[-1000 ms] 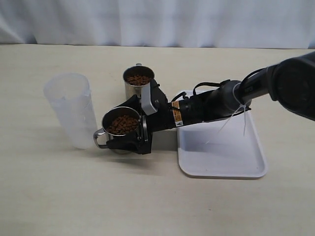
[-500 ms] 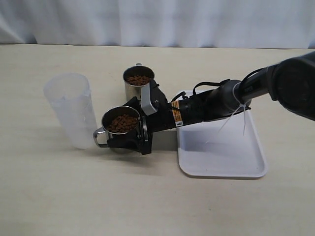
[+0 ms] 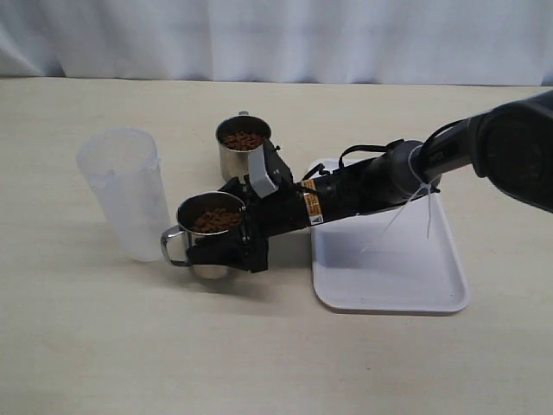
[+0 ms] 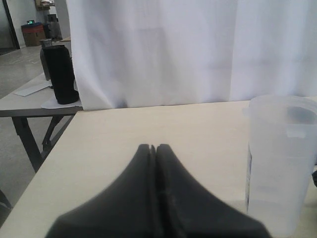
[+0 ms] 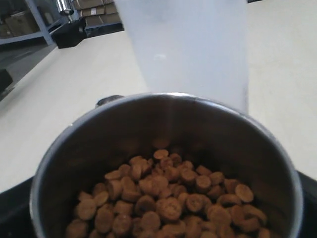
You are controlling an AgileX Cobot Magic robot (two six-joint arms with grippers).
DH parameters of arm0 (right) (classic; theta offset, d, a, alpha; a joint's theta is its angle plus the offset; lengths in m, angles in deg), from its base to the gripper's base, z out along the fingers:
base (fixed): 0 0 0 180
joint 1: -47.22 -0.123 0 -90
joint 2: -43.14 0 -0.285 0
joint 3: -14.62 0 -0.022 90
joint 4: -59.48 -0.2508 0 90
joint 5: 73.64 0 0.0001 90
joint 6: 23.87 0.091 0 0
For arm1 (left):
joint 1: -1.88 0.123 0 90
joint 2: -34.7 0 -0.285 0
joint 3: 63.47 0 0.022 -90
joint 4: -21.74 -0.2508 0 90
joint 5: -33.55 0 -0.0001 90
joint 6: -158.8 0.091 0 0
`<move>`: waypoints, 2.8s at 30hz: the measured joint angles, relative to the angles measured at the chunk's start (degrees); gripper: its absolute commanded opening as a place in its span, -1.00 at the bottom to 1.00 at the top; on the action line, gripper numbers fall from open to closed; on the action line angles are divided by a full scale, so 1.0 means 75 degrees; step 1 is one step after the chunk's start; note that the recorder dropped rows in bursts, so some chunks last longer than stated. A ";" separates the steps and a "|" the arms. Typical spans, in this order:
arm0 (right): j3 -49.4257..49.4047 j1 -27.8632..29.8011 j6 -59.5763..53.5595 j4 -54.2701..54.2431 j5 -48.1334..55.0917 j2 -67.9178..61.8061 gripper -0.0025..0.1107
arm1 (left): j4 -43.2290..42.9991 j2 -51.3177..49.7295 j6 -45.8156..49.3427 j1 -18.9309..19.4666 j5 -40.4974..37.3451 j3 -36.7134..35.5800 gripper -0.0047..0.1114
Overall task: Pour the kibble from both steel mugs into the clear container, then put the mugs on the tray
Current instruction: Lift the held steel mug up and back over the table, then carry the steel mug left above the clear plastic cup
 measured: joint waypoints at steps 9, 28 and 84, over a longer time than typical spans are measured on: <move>-0.0016 0.0000 -0.0128 0.2071 0.0720 0.0820 -0.88 | 0.0000 0.0000 0.0000 0.0000 0.0000 0.0000 -0.92; -0.0548 -0.0164 0.1878 0.2420 0.2293 0.2367 -0.88 | 0.0000 0.0000 0.0000 0.0000 0.0000 0.0000 -0.92; -0.1649 -0.1213 -0.5420 -0.5713 0.6346 0.4777 -0.88 | 0.0000 0.0000 0.0000 0.0000 0.0000 0.0000 -0.92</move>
